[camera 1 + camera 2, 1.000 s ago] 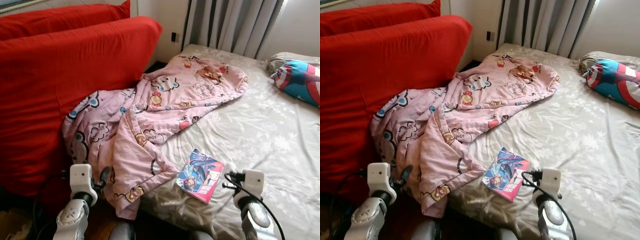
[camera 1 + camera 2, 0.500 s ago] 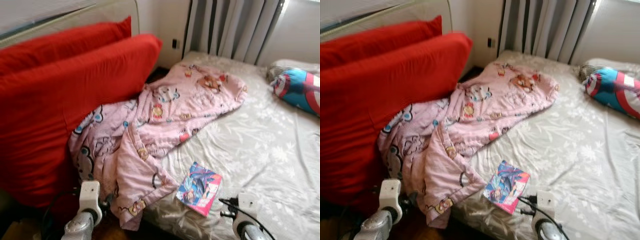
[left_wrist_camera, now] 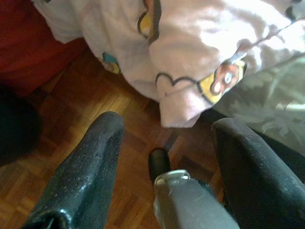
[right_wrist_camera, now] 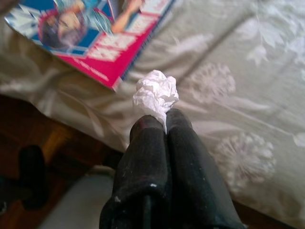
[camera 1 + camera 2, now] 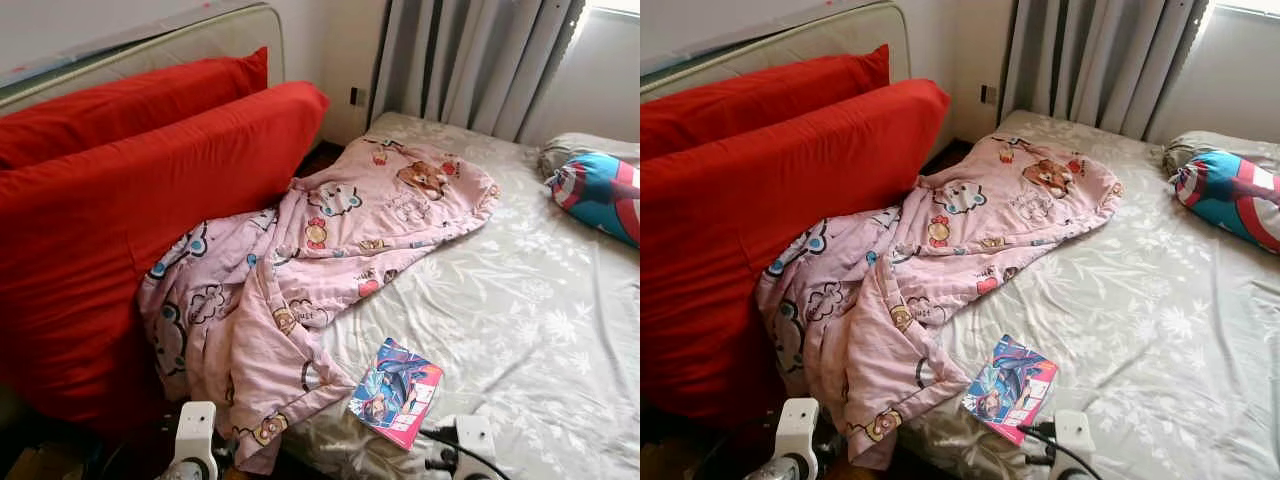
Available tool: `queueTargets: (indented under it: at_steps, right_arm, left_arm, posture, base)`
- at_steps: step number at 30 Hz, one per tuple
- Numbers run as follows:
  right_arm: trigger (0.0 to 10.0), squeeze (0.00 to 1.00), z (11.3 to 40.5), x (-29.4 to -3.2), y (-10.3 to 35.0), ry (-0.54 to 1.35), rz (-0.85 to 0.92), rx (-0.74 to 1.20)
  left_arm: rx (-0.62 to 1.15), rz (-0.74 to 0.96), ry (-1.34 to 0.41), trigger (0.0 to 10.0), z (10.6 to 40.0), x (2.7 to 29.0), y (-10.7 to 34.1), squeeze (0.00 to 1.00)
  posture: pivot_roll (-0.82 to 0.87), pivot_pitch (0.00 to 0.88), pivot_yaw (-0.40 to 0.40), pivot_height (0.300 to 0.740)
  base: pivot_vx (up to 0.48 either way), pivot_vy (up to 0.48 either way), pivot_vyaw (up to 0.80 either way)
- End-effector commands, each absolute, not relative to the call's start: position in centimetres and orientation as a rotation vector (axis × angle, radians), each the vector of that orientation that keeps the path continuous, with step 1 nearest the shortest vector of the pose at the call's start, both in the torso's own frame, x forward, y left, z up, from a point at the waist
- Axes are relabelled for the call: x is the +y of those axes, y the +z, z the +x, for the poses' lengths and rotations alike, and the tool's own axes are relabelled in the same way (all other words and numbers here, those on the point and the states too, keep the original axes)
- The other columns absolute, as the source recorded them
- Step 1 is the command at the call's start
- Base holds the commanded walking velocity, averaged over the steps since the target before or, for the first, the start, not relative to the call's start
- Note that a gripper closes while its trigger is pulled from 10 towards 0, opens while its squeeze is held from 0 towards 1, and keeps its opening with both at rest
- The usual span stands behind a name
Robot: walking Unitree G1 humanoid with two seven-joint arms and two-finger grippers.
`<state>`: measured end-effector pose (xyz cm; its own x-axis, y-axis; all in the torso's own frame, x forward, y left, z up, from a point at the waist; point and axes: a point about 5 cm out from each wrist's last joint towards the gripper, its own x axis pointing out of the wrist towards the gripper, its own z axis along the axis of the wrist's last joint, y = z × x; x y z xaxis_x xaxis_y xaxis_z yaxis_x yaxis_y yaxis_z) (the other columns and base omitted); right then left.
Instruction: Clean up the room
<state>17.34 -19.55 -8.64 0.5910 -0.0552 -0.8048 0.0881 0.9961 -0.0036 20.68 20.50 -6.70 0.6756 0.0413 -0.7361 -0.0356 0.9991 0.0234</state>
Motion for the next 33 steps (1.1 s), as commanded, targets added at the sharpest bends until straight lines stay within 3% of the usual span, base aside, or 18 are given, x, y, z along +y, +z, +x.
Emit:
queueTargets:
  at_steps: [1,9,18,21,27,33]
  right_arm:
    - [10.0,0.00,17.2,-20.2,-8.6,-0.076,0.019,0.940]
    - [10.0,0.00,16.9,-20.4,-8.5,0.163,-0.137,0.959]
    - [10.0,0.00,15.3,-22.5,-9.0,-0.166,0.094,0.998]
    - [10.0,0.00,15.4,-21.1,-9.3,-0.059,0.037,1.020]
    - [10.0,0.00,15.2,-21.1,-9.4,-0.043,0.031,1.038]
    - [10.0,0.00,15.3,-21.2,-9.3,-0.047,0.034,1.028]
  left_arm:
    - [0.849,0.031,0.045,10.0,20.2,21.0,-6.9,0.00]
    - [0.883,0.038,0.031,10.0,20.4,20.2,-7.1,0.00]
    - [0.877,0.034,0.011,10.0,20.6,19.9,-7.0,0.00]
    - [0.883,0.033,0.003,10.0,20.4,19.7,-7.1,0.00]
    - [0.889,0.030,0.001,10.0,20.3,19.7,-7.2,0.00]
    - [0.891,0.031,-0.001,10.0,20.4,19.8,-7.2,0.00]
  posture:
    - [0.01,0.000,-0.050,0.740]
    - [0.01,0.000,-0.053,0.740]
    - [0.03,0.000,-0.056,0.740]
    - [0.03,0.000,-0.063,0.740]
    - [0.03,0.000,-0.068,0.740]
    - [0.03,0.000,-0.067,0.740]
  base:
    - [0.000,0.000,0.00]
    - [0.000,0.000,0.00]
    - [0.000,0.000,0.00]
    - [0.000,0.000,0.00]
    - [0.000,0.000,0.00]
    - [0.000,0.281,0.72]
